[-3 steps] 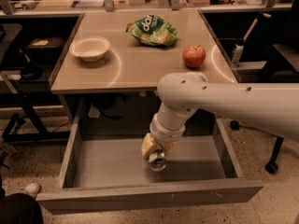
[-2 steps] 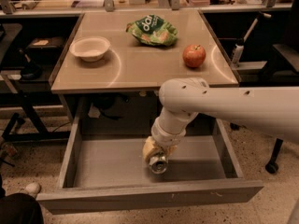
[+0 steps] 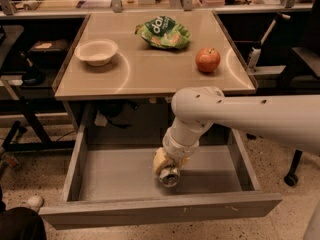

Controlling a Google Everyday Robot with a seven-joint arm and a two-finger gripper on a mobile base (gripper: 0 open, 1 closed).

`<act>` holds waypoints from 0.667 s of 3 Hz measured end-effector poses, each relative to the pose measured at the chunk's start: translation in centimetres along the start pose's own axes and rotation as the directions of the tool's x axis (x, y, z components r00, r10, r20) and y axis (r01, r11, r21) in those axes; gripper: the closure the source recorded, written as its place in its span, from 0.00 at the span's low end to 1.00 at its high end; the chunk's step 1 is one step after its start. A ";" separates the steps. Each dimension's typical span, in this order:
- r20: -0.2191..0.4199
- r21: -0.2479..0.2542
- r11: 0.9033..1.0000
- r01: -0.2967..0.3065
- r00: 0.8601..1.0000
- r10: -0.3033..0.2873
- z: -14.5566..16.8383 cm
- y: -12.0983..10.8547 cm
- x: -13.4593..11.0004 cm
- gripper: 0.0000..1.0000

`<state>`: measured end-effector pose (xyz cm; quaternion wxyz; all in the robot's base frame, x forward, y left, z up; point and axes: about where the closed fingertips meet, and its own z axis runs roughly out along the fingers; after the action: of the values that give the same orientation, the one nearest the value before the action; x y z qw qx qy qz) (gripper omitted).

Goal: Place 7up can into top drawer

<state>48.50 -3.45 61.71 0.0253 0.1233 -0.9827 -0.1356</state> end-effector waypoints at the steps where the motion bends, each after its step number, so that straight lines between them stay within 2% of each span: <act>1: 0.000 0.000 1.000 0.000 1.000 0.000 0.0 0.0 0.0 0.57; 2: 0.000 0.000 1.000 0.000 1.000 0.000 0.0 0.0 0.0 0.36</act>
Offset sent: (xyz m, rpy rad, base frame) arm 0.0000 0.0000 0.0000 0.0000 0.0000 0.0000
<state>48.50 -3.45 61.71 0.0253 0.1233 -0.9827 -0.1356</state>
